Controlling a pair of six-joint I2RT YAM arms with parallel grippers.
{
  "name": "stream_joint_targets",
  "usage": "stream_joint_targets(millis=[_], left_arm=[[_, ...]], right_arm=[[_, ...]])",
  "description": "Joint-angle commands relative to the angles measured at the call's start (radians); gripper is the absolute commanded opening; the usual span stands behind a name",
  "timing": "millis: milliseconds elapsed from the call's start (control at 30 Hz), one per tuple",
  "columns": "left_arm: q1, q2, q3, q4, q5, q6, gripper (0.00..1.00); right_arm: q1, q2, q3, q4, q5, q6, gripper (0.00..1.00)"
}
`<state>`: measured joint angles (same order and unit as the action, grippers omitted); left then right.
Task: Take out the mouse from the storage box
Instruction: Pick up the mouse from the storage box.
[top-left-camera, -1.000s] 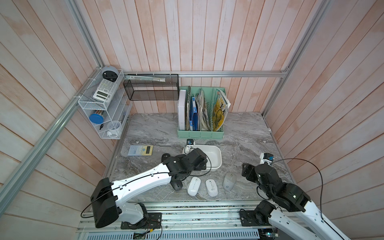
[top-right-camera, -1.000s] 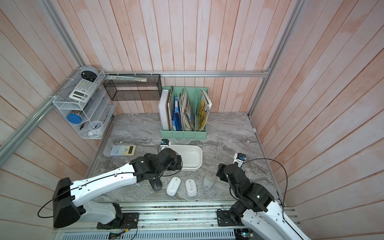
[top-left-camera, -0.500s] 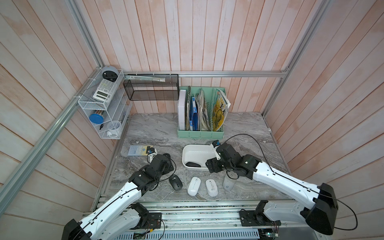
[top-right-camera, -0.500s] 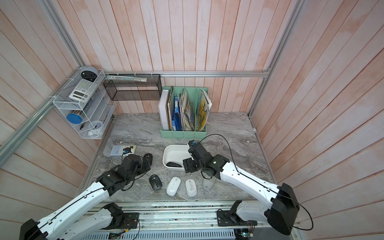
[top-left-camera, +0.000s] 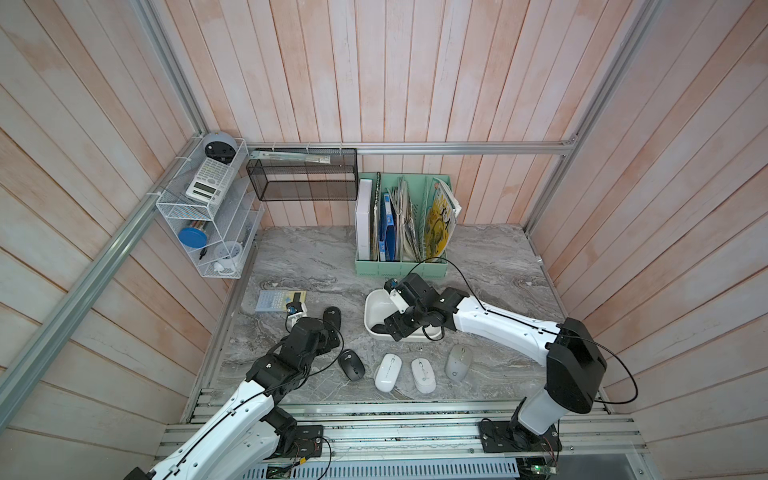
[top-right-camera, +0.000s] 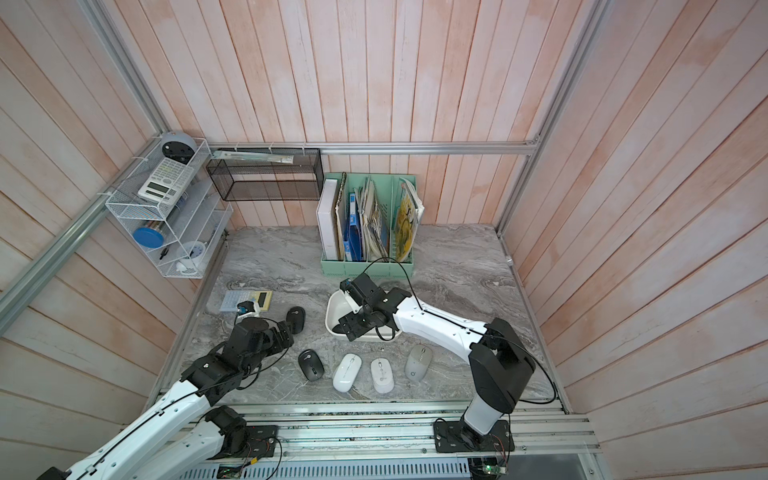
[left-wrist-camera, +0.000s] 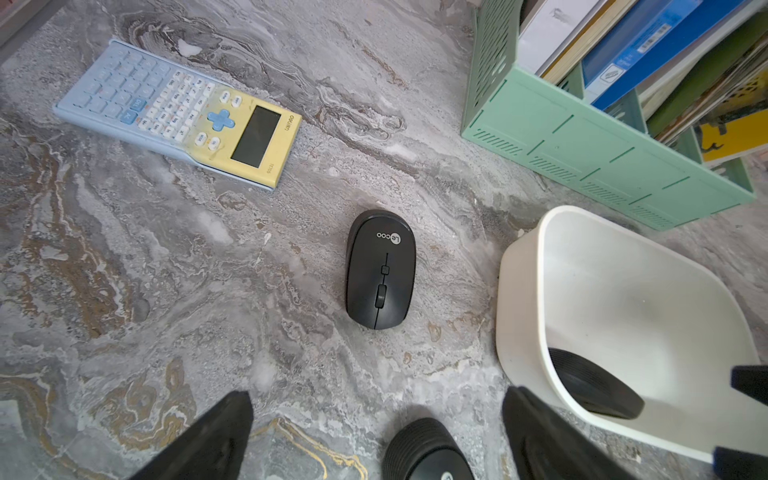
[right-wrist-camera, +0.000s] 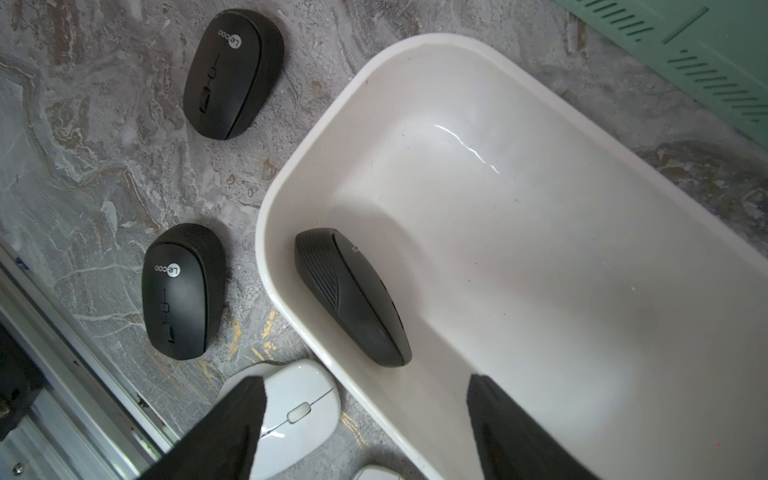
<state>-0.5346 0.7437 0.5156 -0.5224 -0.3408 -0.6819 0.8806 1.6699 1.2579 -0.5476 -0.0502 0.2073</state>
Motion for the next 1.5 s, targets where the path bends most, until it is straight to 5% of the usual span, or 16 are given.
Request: stream_joint_targets(millis=[0,300,567,1467], left_arm=[[0.007,-0.033,-0.025,0.028,-0.004,0.033,1.00],[0.009,-0.040,-0.030,0.032,-0.008,0.035,1.00],[0.009,-0.050,-0.034,0.030,-0.001,0.033,1.00],[0.010,-0.023,-0.032,0.039,-0.014,0.033,1.00]], right_arm=[[0.006,0.045,0.053,-0.044,0.004,-0.038,0.83],[0.006,0.143,0.138,-0.094,0.019,-0.059,0.82],[0.004,0.329,0.360,-0.333,0.031,-0.112,0.79],[-0.012,0.421,0.333,-0.248,0.065,-0.101,0.72]])
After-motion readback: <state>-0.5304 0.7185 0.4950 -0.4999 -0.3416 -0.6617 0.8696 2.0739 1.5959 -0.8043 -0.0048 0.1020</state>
